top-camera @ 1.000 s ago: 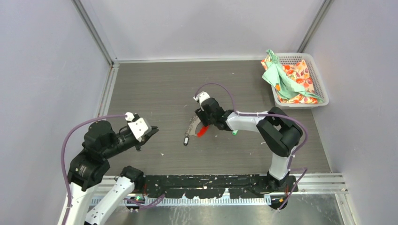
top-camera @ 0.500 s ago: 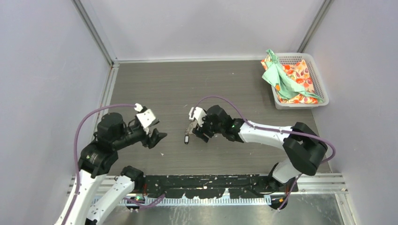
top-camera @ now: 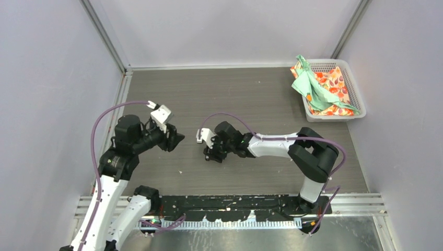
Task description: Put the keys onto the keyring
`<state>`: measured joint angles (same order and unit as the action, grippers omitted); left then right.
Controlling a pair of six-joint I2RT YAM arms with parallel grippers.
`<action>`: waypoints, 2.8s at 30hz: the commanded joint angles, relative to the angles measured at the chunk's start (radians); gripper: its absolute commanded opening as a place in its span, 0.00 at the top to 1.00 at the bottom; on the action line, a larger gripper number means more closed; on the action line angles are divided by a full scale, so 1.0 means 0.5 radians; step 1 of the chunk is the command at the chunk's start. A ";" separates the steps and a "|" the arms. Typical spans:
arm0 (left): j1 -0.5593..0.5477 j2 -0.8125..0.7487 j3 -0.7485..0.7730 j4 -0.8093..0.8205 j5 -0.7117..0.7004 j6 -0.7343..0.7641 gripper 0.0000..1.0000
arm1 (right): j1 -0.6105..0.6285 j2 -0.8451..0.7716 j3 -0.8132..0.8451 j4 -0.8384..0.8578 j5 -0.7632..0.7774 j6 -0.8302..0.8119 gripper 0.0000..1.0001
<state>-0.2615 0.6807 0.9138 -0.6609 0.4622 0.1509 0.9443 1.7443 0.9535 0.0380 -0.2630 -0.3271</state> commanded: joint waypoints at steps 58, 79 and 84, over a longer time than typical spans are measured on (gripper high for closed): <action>0.008 -0.238 -0.060 0.050 0.189 -0.019 0.51 | -0.010 -0.249 0.085 -0.497 -0.075 -0.895 0.22; 0.409 0.266 0.059 0.265 -0.041 -0.399 0.51 | 0.236 0.315 0.407 -0.536 0.221 -1.525 0.29; 0.407 0.251 0.102 0.223 0.004 -0.415 0.51 | 0.170 0.386 0.522 -0.645 0.171 -1.539 0.38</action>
<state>-0.0605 0.8204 0.9146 -0.5735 0.4278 -0.0387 1.0580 1.8935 1.1805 -0.2188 -0.1864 -1.0576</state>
